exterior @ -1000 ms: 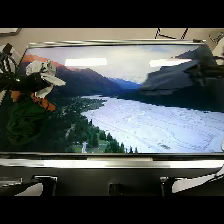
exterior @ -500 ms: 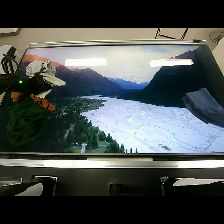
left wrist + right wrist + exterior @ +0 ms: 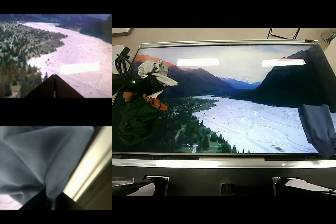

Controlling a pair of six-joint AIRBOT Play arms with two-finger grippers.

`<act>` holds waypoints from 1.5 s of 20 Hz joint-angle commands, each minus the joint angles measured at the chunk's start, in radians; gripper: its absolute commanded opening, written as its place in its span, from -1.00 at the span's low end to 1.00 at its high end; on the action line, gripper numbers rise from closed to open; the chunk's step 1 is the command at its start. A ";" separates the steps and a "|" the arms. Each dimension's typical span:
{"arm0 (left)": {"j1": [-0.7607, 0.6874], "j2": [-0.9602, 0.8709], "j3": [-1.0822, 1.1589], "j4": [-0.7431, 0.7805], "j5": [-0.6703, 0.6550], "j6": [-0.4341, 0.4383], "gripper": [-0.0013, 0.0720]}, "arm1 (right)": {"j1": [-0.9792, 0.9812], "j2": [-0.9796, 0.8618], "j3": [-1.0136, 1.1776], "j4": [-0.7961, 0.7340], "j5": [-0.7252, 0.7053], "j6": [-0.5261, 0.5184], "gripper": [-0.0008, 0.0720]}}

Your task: Fold the clothes and pants, and hang the long-sleeved shirts on hangers.

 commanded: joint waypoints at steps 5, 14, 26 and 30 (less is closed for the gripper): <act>-0.001 -0.001 0.000 0.004 0.002 0.004 -0.91 | -0.002 0.115 -0.235 -0.105 -0.084 0.063 -0.87; -0.001 -0.003 0.000 -0.008 0.050 0.003 -0.91 | -0.002 0.150 0.101 0.081 0.101 -0.066 0.98; -0.317 -0.092 0.062 0.741 0.040 -0.271 0.36 | 0.505 0.151 0.458 0.161 0.101 -0.185 0.93; -0.310 -0.127 -0.031 0.635 -0.094 -0.192 0.96 | 0.628 0.156 0.225 0.144 0.143 -0.217 0.94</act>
